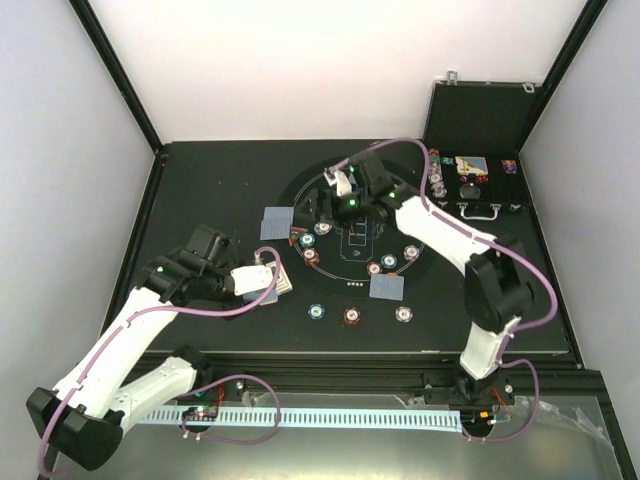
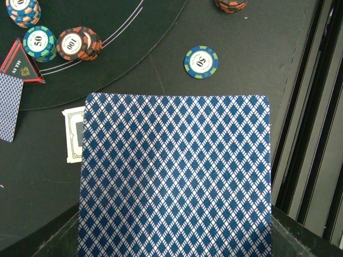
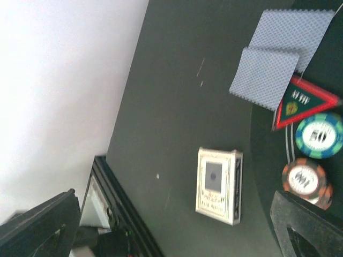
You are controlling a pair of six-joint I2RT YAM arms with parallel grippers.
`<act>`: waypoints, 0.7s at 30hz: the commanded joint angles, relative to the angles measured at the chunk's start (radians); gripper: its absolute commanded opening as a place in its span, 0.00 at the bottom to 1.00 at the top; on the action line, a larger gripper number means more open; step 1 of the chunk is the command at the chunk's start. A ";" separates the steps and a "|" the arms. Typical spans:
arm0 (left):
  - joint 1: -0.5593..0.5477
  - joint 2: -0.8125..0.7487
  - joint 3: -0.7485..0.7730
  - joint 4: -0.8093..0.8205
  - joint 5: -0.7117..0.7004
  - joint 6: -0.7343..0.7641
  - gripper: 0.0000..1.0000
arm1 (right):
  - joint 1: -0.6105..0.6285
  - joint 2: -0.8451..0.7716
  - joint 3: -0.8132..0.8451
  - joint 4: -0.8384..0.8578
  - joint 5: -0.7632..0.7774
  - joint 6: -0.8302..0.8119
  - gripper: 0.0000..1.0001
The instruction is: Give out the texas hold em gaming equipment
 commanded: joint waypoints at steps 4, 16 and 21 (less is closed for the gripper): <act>0.005 0.016 0.027 0.029 0.039 -0.006 0.07 | 0.092 -0.200 -0.334 0.269 -0.066 0.116 1.00; 0.005 0.030 0.038 0.034 0.036 -0.003 0.07 | 0.276 -0.151 -0.476 0.640 -0.193 0.351 0.97; 0.005 0.024 0.038 0.035 0.037 -0.003 0.07 | 0.310 -0.089 -0.472 0.704 -0.210 0.403 0.92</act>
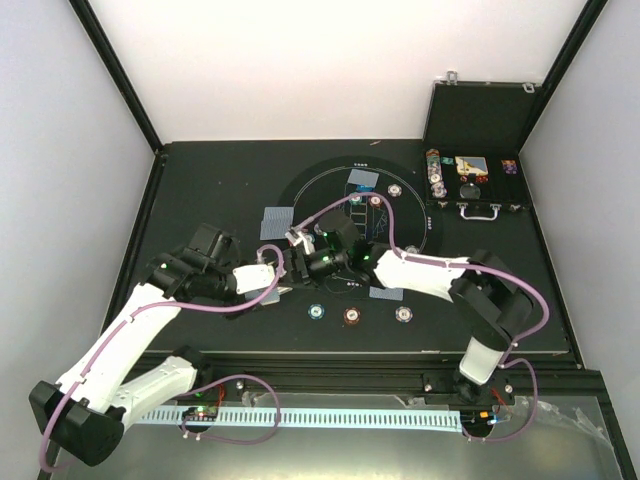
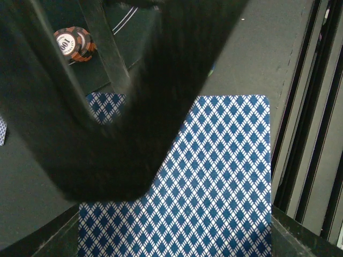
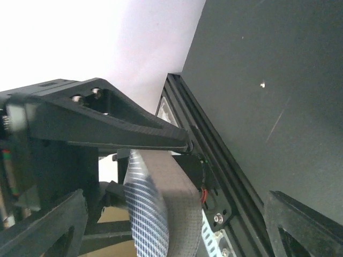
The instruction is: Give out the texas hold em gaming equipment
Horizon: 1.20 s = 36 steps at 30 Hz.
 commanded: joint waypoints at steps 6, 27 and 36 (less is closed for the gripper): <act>0.005 -0.012 0.038 0.021 0.021 0.000 0.06 | 0.048 0.114 0.008 0.225 -0.061 0.147 0.82; 0.006 -0.015 0.036 0.016 0.009 0.006 0.06 | -0.030 0.120 -0.124 0.315 -0.074 0.193 0.49; 0.005 -0.008 0.028 0.026 0.011 0.007 0.06 | -0.037 0.039 -0.159 0.292 -0.063 0.183 0.30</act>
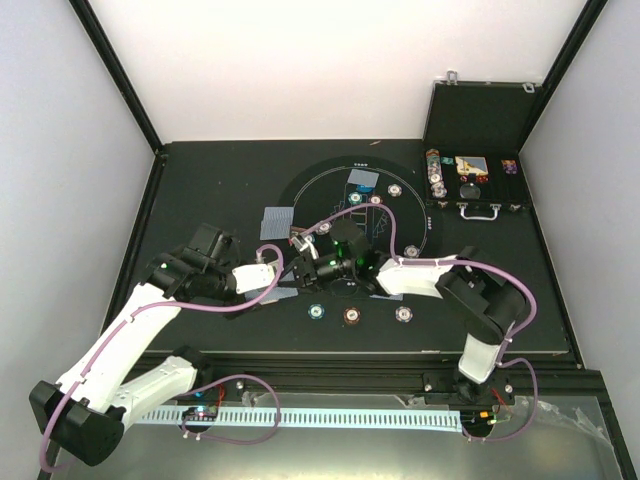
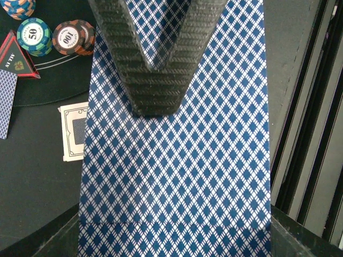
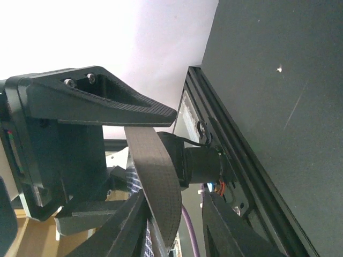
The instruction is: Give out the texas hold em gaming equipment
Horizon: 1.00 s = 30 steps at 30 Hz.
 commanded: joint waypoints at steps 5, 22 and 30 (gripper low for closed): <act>0.005 -0.014 0.018 0.033 0.029 0.008 0.06 | -0.029 -0.080 -0.023 -0.131 0.046 -0.061 0.17; 0.006 -0.011 0.003 0.035 0.007 0.019 0.06 | -0.329 -0.114 0.082 -0.454 0.002 -0.288 0.01; 0.005 -0.005 0.006 0.029 0.006 0.019 0.06 | -0.563 0.220 0.622 -0.905 0.165 -0.566 0.01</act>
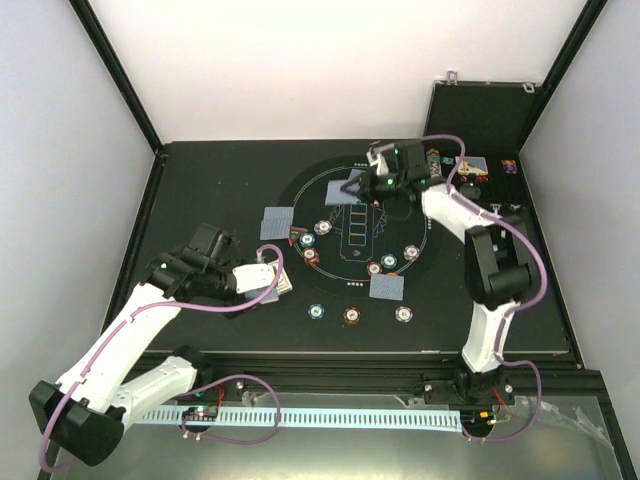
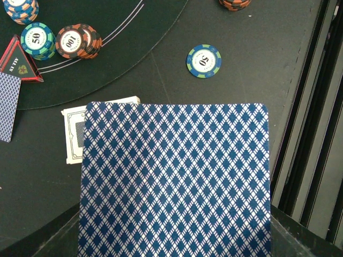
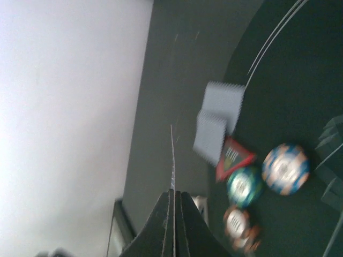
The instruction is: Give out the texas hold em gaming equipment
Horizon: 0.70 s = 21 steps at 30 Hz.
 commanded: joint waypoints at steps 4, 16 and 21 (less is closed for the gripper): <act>0.004 0.000 0.009 0.016 0.004 0.010 0.06 | -0.116 0.388 0.521 -0.386 0.180 -0.184 0.01; 0.004 0.005 0.002 0.008 0.002 0.012 0.06 | -0.161 0.700 0.933 -0.484 0.297 -0.117 0.19; 0.004 -0.003 0.001 0.008 0.004 0.012 0.06 | -0.162 0.615 0.866 -0.491 0.338 -0.148 0.41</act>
